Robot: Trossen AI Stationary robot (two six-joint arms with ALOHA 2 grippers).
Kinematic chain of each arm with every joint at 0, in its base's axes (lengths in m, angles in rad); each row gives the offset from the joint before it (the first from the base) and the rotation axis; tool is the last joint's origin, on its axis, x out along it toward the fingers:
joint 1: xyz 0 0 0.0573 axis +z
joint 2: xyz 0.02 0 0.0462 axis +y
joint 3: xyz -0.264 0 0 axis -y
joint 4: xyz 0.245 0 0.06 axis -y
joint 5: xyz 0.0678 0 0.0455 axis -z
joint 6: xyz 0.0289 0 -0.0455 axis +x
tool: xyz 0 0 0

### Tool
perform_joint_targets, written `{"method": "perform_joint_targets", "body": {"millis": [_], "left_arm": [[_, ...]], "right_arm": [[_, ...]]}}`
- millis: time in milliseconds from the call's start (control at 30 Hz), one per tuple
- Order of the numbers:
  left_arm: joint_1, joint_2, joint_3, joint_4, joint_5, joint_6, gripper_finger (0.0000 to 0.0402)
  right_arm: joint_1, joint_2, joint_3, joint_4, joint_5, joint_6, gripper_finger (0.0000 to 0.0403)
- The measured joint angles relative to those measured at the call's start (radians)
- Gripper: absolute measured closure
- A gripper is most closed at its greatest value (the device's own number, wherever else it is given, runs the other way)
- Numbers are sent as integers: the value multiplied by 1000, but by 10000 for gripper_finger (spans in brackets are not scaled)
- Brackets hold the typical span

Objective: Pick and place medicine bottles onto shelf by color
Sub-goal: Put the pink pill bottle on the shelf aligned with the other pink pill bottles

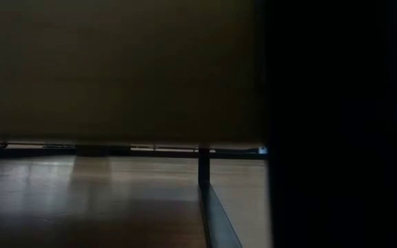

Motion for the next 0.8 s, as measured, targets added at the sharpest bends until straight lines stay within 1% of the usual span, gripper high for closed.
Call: {"method": "perform_joint_targets", "body": {"millis": [233, 367, 567, 700, 800], "left_arm": [[-16, 41, 0, 1, 2, 0, 301], [-16, 45, 0, 1, 2, 13, 301], [8, 45, 0, 1, 11, 87, 301], [50, 41, -2, 10, 91, 164, 301], [81, 15, -2, 45, 149, 237, 301]], "right_arm": [[0, 0, 0, 0, 0, 2, 193], [0, 0, 0, 0, 0, 2, 193], [0, 0, 0, 0, 0, 3, 193], [0, 0, 0, 0, 0, 3, 193], [0, 0, 0, 0, 0, 3, 193]]}}
